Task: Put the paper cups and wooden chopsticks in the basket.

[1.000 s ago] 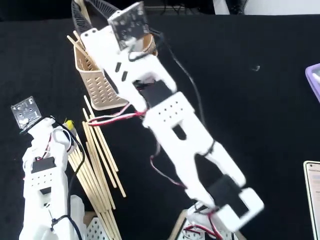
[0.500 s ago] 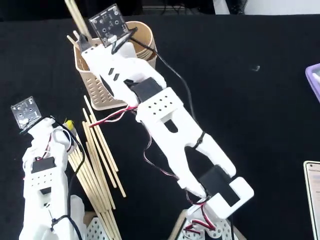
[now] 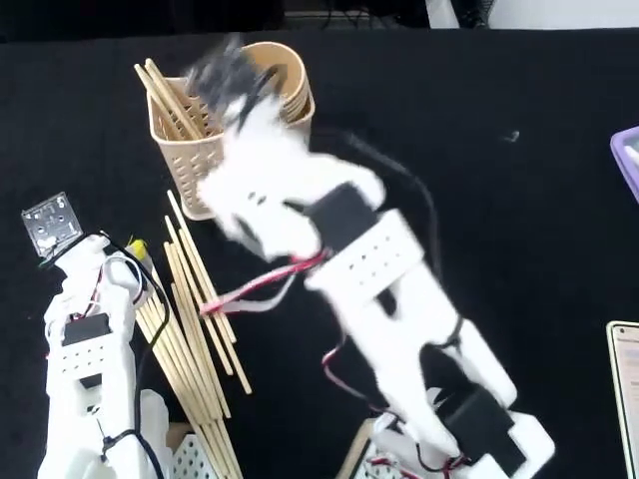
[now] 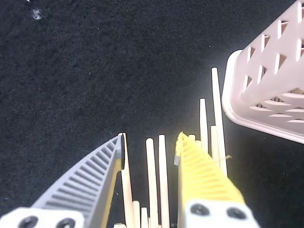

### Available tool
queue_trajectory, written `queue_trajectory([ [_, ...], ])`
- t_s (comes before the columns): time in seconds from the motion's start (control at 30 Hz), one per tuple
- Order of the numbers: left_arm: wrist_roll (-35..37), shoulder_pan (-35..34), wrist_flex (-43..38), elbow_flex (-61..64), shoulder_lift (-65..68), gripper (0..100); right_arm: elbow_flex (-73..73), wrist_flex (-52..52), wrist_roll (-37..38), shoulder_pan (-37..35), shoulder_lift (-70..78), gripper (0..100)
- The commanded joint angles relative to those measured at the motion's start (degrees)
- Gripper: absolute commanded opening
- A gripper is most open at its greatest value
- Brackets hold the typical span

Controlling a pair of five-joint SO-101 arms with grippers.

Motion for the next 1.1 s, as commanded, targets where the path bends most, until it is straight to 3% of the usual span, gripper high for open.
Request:
queue_trajectory([
  [0.0,0.18,-0.48,-0.88,-0.84,-1.05,19,19.82,-6.68,-0.09,-4.92,-0.92,14.5],
  [0.17,0.18,-0.57,-0.88,-0.66,-1.05,19,34.95,-27.52,-0.53,-8.62,5.67,26.6],
  [0.27,0.53,-2.59,-0.88,-0.84,-1.05,19,35.65,-33.05,-0.62,-9.32,11.03,28.6],
  [0.7,0.62,-3.12,-3.43,-0.40,-0.62,19,25.98,-33.67,-0.62,-13.45,25.98,28.3],
  [0.77,0.62,-3.12,-3.43,-0.40,-0.62,19,24.92,-31.38,-0.44,-13.45,26.33,23.5],
  [0.9,0.62,-3.12,-3.34,-0.40,-0.62,19,24.84,-30.15,-0.44,-12.13,26.24,1.2],
  [1.07,0.62,-3.12,-3.25,-0.31,-0.62,19,24.66,-27.69,-0.09,-9.85,26.07,0.8],
])
